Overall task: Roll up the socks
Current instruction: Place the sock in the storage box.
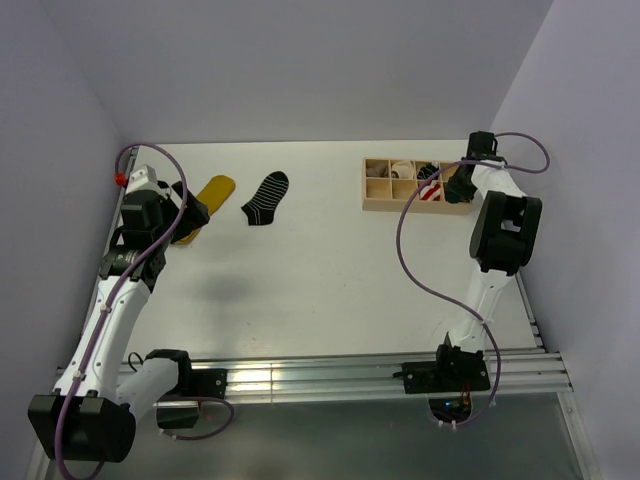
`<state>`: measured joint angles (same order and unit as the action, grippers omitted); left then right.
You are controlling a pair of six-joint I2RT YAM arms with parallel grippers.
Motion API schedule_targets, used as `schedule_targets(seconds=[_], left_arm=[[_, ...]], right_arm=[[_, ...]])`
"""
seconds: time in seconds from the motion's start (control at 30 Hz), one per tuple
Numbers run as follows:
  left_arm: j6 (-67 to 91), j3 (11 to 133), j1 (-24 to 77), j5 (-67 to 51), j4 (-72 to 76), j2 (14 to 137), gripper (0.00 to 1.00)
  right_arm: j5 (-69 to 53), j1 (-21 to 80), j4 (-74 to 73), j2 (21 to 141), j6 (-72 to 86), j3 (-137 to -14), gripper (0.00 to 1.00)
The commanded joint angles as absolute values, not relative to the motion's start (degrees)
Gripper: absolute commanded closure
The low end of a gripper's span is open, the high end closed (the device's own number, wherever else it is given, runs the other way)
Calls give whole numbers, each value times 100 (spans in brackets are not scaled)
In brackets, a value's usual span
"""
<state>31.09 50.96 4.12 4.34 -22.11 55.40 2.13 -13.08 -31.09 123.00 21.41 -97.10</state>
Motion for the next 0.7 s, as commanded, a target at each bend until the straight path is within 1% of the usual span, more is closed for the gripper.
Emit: schedule_targets(seconds=[0.0,0.13,0.23,0.4,0.57,0.67], left_arm=[[3050,5071,378,352,-2092,5432,8],[3059,5071,378,308,-2100,5423,8],[3067,5071,378,308,-2092,5432,9],[3059,5071,378,343,-2109,5449,9],[3059,5071,378,387,-2136,5414,8],[3059,5071,378,378,-2136,5414,9]], right_arm=[[212,-1213,-3745,12287,2109,-9221,98],[360,-1064,-3437,12059,2399,-8895,98],[518,-958,-3568,12137,2522,-9017,100],[606,-879,-3551,12129,2689,-9017,99],[274,-809,-3797,12296,2610,-9263,99],[26,-695,-3832,12366,2540,-9185,100]])
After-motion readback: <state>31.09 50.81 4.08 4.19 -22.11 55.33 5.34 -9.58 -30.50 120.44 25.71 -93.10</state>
